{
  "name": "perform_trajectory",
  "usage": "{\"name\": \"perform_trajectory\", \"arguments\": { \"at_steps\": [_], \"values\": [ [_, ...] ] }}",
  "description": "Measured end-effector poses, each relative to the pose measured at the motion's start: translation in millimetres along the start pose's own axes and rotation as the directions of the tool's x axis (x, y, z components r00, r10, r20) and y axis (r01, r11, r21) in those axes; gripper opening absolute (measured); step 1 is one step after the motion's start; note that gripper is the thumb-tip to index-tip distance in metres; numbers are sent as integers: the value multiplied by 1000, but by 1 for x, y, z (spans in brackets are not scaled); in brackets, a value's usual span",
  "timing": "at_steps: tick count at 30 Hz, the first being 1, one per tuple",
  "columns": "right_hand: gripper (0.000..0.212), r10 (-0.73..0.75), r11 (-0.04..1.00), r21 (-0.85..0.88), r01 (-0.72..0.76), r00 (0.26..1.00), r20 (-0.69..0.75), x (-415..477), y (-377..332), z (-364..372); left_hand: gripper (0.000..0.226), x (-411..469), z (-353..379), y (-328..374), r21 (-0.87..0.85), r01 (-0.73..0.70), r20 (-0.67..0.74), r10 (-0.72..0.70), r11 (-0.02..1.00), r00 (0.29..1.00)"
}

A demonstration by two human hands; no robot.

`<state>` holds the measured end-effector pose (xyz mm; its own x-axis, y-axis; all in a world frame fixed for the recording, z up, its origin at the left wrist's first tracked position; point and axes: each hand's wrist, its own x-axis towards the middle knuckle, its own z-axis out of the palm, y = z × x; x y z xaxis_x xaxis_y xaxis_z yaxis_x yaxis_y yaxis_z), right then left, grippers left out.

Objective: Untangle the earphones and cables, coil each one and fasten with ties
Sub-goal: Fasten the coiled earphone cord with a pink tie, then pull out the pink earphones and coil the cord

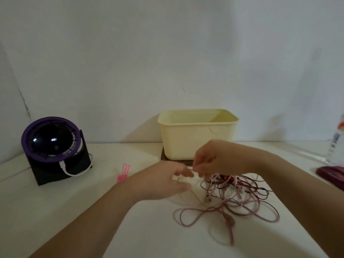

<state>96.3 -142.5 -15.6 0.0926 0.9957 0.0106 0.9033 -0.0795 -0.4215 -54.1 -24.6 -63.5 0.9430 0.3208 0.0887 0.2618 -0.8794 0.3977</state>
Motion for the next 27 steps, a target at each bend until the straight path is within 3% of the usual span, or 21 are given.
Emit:
{"name": "perform_trajectory", "arguments": {
  "at_steps": [3, 6, 9, 14, 20, 24, 27],
  "values": [
    [16, 51, 990, -141, -26, 982, 182, -15, 6, 15, 40, -13, 16, 6, 107, 21, 131, -35, 994, 991],
    [26, 87, 972, -233, -36, 973, 213, -21, 12, 30, 26, -17, 28, 6, 181, 39, 82, -55, 983, 995],
    [32, 73, 965, -259, -32, 986, 151, -26, 19, 39, 16, -17, 31, 3, 286, 80, 13, -87, 955, 996],
    [40, 88, 936, -346, -58, 994, 71, -37, 31, 41, 22, -26, 35, 8, 291, 90, 8, -97, 952, 995],
    [11, 70, 874, -479, -86, 996, -51, -45, 33, 47, 40, -27, 48, 21, 436, 119, -84, -91, 892, 992],
    [17, 34, 940, -329, -90, 984, -173, -45, 26, 41, 52, -18, 54, 26, 443, 86, -153, -19, 892, 988],
    [20, 76, 997, 20, -74, 963, -259, -46, 22, 29, 38, -7, 58, 31, 365, 58, -80, -31, 929, 996]
  ]
}}
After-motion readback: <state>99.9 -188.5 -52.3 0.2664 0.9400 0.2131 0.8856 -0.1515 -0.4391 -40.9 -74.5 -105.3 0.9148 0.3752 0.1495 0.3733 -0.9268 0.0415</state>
